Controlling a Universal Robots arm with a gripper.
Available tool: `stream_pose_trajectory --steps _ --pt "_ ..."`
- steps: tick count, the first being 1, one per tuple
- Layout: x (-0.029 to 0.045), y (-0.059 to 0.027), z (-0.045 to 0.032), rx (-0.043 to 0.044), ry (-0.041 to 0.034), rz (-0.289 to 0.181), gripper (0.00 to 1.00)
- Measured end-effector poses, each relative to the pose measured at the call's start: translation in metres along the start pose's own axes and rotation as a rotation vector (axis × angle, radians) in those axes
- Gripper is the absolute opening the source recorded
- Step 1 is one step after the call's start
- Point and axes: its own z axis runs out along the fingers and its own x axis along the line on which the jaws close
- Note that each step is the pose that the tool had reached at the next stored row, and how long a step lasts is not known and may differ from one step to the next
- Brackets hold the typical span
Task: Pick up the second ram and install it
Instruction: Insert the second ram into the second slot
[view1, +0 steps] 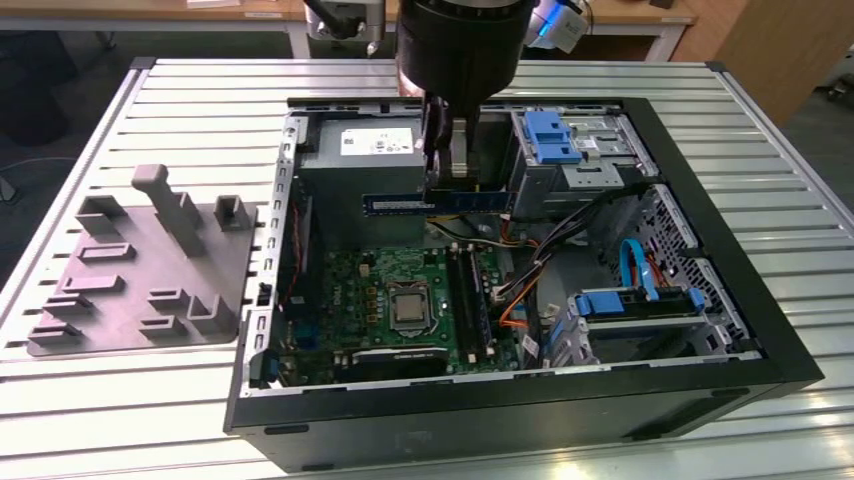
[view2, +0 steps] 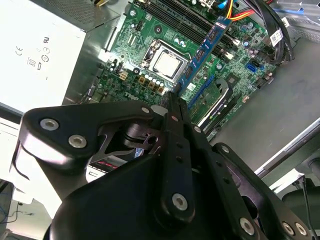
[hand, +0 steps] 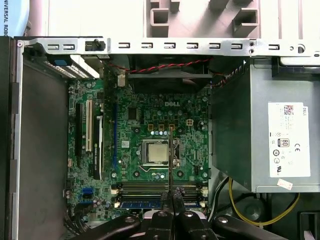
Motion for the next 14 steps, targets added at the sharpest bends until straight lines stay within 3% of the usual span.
stream_pose_trajectory --steps 9,14 --pt "0.0 0.0 0.0001 0.0001 -0.0002 0.004 0.11" --pt "0.0 0.0 0.0006 0.0014 -0.0042 0.091 0.11"
